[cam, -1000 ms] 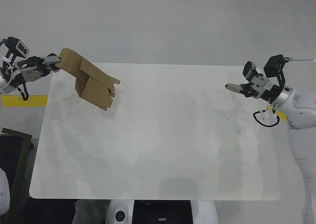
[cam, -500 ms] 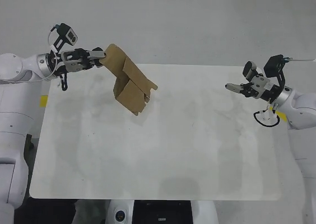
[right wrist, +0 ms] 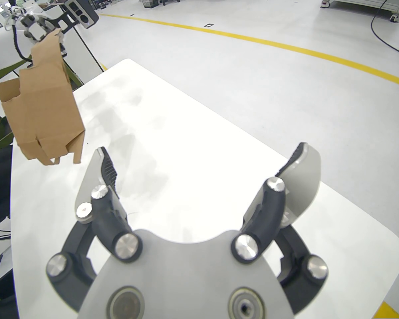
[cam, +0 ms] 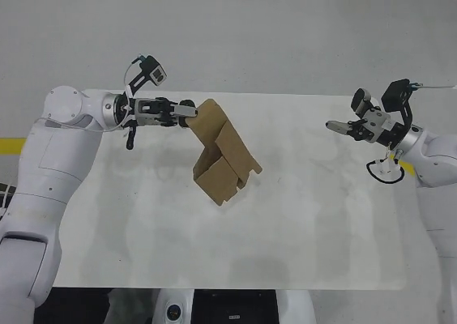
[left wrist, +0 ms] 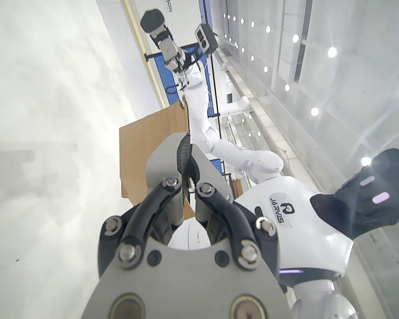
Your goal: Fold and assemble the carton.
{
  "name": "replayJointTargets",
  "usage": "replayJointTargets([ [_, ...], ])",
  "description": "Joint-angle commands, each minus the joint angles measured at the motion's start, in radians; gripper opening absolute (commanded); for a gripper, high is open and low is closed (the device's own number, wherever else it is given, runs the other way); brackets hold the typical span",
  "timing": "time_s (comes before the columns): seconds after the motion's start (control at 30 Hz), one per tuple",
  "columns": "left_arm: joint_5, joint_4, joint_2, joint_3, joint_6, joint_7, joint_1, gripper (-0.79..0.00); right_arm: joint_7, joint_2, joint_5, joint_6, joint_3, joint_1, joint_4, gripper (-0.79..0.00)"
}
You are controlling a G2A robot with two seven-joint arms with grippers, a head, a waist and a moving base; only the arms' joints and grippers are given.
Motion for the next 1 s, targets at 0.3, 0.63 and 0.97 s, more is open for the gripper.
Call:
replayJointTargets([
  [0.3,0.009,-0.065,0.013,-0.011,0.007,-0.047,0.041,-0.785,0.12,-0.008,0.204,-0.029,-0.117,0.009,0.022,0.0],
  [0.63,0.003,-0.128,0.025,-0.005,0.007,-0.047,0.069,-0.785,0.341,-0.04,0.622,-0.085,-0.421,0.16,0.142,0.0],
  [0.97,-0.026,-0.163,0.044,0.027,0.007,-0.047,0.086,-0.785,0.336,-0.042,0.761,-0.09,-0.681,0.272,0.119,0.0],
])
